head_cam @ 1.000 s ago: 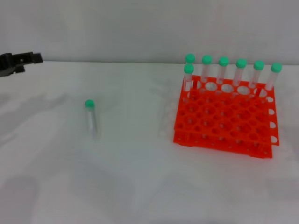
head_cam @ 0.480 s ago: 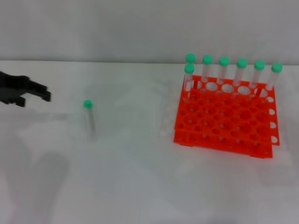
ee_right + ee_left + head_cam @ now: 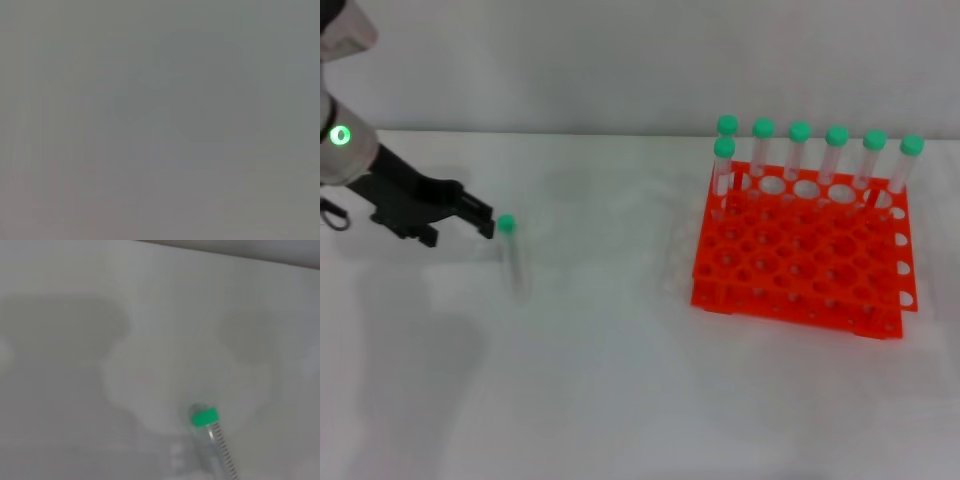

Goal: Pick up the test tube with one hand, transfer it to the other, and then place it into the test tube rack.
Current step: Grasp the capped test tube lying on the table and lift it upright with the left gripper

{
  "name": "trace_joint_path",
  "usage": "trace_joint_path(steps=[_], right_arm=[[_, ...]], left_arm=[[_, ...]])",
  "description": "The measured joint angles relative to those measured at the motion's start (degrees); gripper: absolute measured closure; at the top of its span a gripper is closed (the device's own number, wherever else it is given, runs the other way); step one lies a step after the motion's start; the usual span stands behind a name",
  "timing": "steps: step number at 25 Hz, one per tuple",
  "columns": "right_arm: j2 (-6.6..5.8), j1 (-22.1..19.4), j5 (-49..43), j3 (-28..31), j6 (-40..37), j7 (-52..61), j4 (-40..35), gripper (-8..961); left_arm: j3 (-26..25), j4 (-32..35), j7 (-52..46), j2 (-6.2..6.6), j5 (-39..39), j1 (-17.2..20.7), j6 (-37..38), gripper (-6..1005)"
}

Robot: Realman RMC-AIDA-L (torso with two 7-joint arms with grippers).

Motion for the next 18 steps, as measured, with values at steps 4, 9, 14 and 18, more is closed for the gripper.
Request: trace_joint_path(steps=[4, 9, 14, 18], right_arm=[[-0.08, -0.3, 0.0, 0.0, 0.1, 0.0, -0.6, 80], [-0.26, -0.3, 0.0, 0.4, 0.0, -0.5, -0.8, 80], [-1.16, 0.1, 0.0, 0.5, 0.2, -1.2, -0.9, 80], [-1.53, -0.6, 0.0, 0.8, 0.2, -1.6, -2.4, 80]], left_arm=[[-0.1, 0.8, -3.3, -0.42, -0.3, -0.7, -1.5, 210], [-0.1, 3.6, -8.7, -0.2, 0.0, -0.8, -1.8, 215], [-0.1, 5.3, -15.6, -0.2, 0.1, -0.4, -1.5, 221], [-0.1, 6.1, -20.2, 0.03, 0.2, 0.4, -0.7, 225]])
